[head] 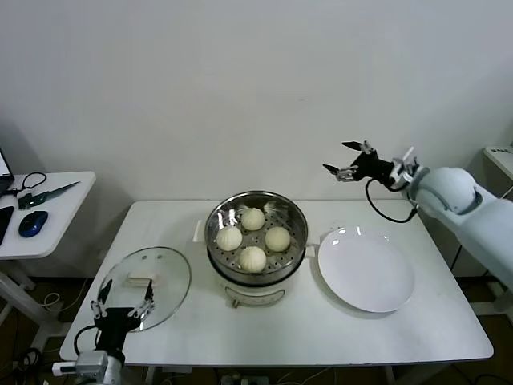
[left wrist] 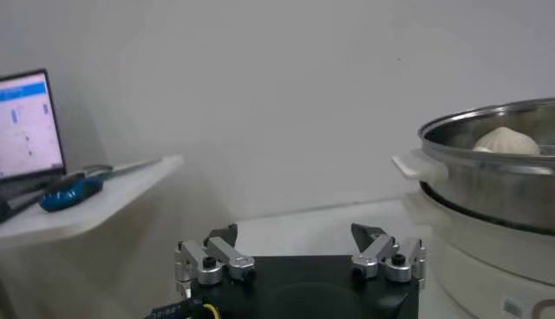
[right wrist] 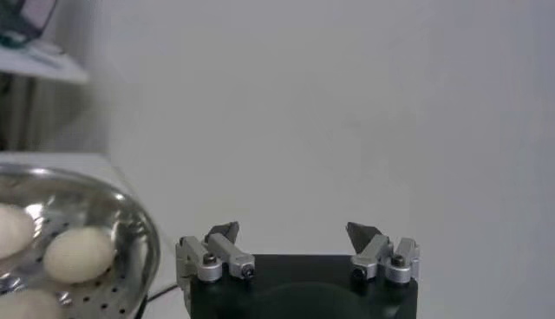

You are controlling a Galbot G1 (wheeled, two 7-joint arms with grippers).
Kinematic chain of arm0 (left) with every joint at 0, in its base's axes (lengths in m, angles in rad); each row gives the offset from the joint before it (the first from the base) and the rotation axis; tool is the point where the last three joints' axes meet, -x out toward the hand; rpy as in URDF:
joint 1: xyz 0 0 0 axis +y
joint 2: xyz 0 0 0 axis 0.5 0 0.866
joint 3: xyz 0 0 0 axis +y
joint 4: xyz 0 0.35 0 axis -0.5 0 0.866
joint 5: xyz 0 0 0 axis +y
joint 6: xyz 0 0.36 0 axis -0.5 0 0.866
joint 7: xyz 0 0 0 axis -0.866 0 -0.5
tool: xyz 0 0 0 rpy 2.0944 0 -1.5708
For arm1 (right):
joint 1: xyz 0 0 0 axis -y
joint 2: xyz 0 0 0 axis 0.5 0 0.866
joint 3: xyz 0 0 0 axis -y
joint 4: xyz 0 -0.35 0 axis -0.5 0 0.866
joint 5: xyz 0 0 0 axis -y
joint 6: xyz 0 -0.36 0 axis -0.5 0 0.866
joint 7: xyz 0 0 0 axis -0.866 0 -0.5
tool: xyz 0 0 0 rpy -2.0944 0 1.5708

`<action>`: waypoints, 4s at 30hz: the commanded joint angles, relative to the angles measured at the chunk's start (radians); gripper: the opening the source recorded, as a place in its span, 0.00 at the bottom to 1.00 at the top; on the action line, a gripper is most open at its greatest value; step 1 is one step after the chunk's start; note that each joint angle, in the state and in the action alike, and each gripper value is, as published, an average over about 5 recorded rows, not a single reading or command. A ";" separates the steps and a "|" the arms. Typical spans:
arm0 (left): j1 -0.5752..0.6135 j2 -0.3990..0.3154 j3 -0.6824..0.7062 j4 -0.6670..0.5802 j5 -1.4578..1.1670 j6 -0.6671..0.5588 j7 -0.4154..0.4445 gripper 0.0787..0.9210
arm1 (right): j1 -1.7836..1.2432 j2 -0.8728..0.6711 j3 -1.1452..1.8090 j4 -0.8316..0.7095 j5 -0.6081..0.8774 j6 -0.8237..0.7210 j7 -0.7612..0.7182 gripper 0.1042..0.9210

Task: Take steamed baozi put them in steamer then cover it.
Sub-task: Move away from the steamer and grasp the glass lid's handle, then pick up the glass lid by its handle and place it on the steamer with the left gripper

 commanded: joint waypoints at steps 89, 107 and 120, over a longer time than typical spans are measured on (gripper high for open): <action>-0.416 0.229 0.150 0.778 1.253 -0.134 -0.384 0.07 | -1.400 0.613 1.001 0.178 -0.226 0.448 0.121 0.88; -0.367 0.473 0.156 0.200 0.945 0.262 -0.014 0.07 | -1.406 0.627 0.983 0.189 -0.258 0.463 0.129 0.88; -0.598 0.450 0.505 0.014 1.058 0.552 0.195 0.07 | -1.401 0.624 0.972 0.202 -0.259 0.467 0.132 0.88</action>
